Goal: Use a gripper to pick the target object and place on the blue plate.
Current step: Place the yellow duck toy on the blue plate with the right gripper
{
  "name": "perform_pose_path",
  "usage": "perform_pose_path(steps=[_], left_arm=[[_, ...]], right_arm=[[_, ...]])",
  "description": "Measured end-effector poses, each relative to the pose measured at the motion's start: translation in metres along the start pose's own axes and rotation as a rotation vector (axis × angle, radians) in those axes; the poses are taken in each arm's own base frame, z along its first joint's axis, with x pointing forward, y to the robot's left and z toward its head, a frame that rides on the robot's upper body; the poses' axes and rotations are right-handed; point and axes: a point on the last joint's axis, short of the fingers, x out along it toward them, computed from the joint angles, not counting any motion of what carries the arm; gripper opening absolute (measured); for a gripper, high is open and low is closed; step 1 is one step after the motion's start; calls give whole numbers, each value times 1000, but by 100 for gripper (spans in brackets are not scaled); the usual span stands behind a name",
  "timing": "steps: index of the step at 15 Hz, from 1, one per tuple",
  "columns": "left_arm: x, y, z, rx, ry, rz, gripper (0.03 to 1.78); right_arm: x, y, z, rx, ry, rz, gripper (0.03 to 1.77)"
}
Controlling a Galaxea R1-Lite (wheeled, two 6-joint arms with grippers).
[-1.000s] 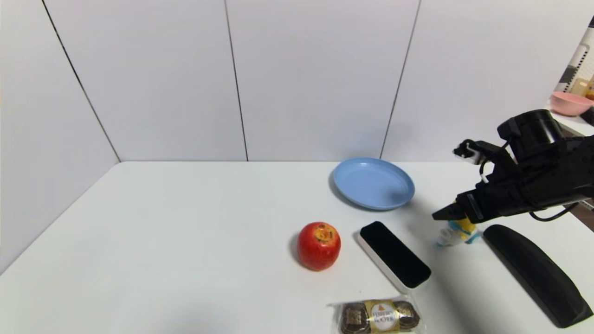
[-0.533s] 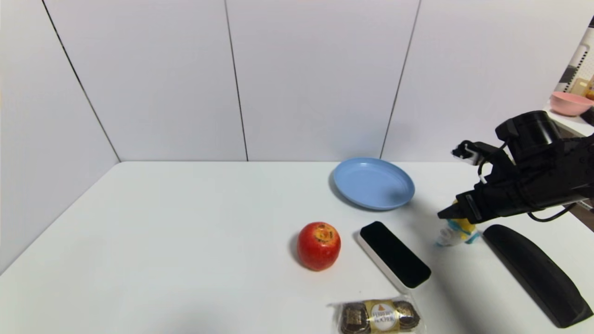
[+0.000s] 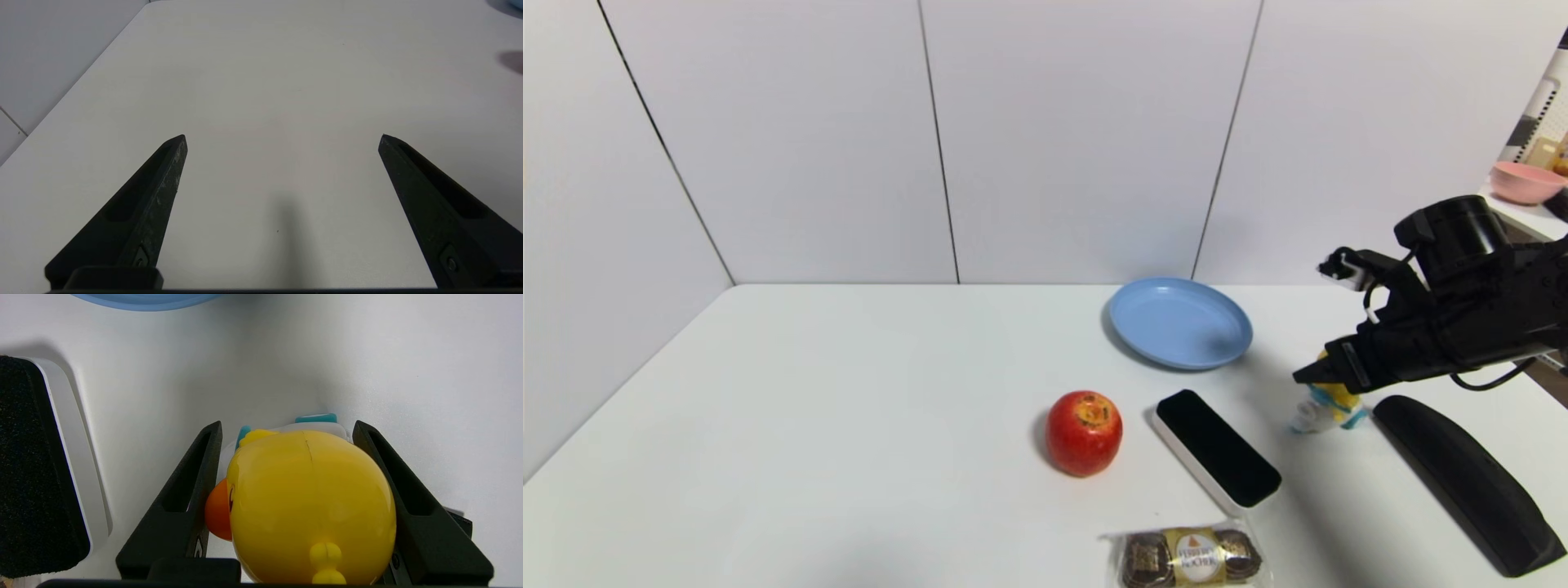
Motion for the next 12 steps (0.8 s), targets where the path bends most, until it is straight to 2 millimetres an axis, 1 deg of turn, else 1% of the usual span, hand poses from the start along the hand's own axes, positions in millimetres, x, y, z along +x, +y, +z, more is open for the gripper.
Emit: perform_pose_path(steps=[3,7,10,12], left_arm=[[0,0,0,0,0,0,169],[0,0,0,0,0,0,169],[0,0,0,0,0,0,169],[0,0,0,0,0,0,169]], right_arm=[[-5,0,4,1,-23,-5,106],[-23,-1,18,-9,-104,-20,106],[-41,3,41,-35,-224,22,106],[-49,7,65,-74,-339,87,106]])
